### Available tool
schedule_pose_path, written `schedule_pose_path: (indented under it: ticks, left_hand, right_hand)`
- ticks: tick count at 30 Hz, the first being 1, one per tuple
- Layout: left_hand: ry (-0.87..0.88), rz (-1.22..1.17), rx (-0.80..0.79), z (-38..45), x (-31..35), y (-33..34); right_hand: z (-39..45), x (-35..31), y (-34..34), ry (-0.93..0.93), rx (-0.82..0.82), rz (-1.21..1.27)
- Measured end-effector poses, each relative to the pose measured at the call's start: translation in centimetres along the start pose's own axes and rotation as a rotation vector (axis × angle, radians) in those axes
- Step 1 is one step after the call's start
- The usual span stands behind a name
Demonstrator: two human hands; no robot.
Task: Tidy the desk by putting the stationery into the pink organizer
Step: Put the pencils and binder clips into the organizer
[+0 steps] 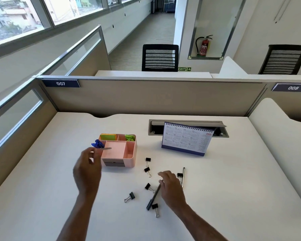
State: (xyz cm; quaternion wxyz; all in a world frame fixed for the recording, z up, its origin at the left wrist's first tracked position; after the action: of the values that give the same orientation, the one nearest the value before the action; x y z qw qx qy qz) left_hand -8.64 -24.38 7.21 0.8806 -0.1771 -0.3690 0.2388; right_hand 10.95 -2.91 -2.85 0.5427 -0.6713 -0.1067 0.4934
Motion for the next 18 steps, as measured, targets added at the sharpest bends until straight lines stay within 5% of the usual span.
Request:
schedule_pose_path:
  ticks: [9,18]
  left_hand:
    - [-0.186,0.264,-0.196,2.5,-3.7,1.4]
    - [-0.295,0.336,-0.416,2.7,-5.4,2.7]
  right_hand:
    - [-1.5,5.5,-0.4,0.399,-0.071,-0.209]
    - [-1.5,6.8,0.0,0.391,-0.089,-0.281]
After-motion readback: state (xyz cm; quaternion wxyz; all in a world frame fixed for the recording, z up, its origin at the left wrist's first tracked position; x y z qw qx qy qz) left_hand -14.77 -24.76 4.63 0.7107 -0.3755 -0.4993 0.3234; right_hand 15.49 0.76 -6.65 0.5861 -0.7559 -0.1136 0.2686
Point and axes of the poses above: each hand's wrist, its own z-axis towards the middle knuckle, its own y-axis out of the palm, x = y × z, the point moved 1 cm from there along z, towards the middle knuckle, and after that the axes turned 10 degrees about y, right-handed, at the moved point
